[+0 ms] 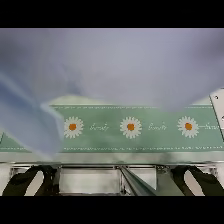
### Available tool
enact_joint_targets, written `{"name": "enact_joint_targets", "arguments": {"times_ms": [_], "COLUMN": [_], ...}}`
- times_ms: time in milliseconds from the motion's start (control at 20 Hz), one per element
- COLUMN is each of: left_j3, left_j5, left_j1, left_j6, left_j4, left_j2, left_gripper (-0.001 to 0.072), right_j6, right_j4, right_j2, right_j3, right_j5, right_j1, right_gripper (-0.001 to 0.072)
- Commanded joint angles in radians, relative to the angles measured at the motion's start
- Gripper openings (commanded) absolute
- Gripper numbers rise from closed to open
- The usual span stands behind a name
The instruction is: Fold the shirts.
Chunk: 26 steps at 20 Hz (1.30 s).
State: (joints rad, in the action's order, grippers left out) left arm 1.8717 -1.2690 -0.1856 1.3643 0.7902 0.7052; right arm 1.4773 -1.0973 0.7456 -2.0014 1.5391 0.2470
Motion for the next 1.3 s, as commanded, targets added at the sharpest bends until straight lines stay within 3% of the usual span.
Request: {"name": "enact_joint_targets", "arguments": {"times_ms": [0, 250, 400, 550, 700, 900, 1100, 1150, 1200, 1250], "left_j3": [-0.058, -0.469, -0.787, -0.955, -0.890, -0.703, -0.553, -0.521, -0.496, -0.472], "left_j5": [-0.224, -0.204, 0.030, 0.329, 0.499, 0.490, 0.491, 0.491, 0.481, 0.446], "left_j1": [-0.001, 0.004, 0.060, 0.160, 0.203, 0.211, 0.213, 0.213, 0.212, 0.204], "left_j6": [0.086, 0.078, -0.035, -0.150, -0.168, -0.167, -0.167, -0.167, -0.166, -0.165], "left_j4": [0.045, 0.039, -0.027, -0.092, -0.115, -0.154, -0.303, -0.305, -0.301, -0.287], "left_j2": [-0.068, -0.072, -0.011, 0.168, 0.442, 0.761, 0.914, 0.932, 0.941, 0.941], "left_gripper": [0.0022, 0.0022, 0.0022, 0.0022, 0.0023, 0.0023, 0.0028, 0.0146, 0.0468, 0.0510], "right_j6": [0.046, 0.018, -0.028, -0.098, -0.157, -0.172, -0.172, -0.172, -0.174, -0.191], "right_j4": [-0.095, -0.049, -0.032, 0.025, 0.106, 0.168, 0.229, 0.251, 0.269, 0.275], "right_j2": [-0.103, -0.127, -0.052, 0.146, 0.381, 0.629, 0.731, 0.739, 0.739, 0.739], "right_j3": [0.148, 0.521, 0.715, 0.796, 0.792, 0.792, 0.792, 0.792, 0.792, 0.775], "right_j5": [0.091, 0.022, -0.120, -0.244, -0.346, -0.451, -0.577, -0.604, -0.629, -0.623], "right_j1": [0.001, 0.000, 0.000, 0.000, 0.000, 0.000, 0.001, 0.001, 0.002, 0.005], "right_gripper": [0.0020, 0.0020, 0.0020, 0.0020, 0.0020, 0.0021, 0.0022, 0.0092, 0.0370, 0.0412]}}
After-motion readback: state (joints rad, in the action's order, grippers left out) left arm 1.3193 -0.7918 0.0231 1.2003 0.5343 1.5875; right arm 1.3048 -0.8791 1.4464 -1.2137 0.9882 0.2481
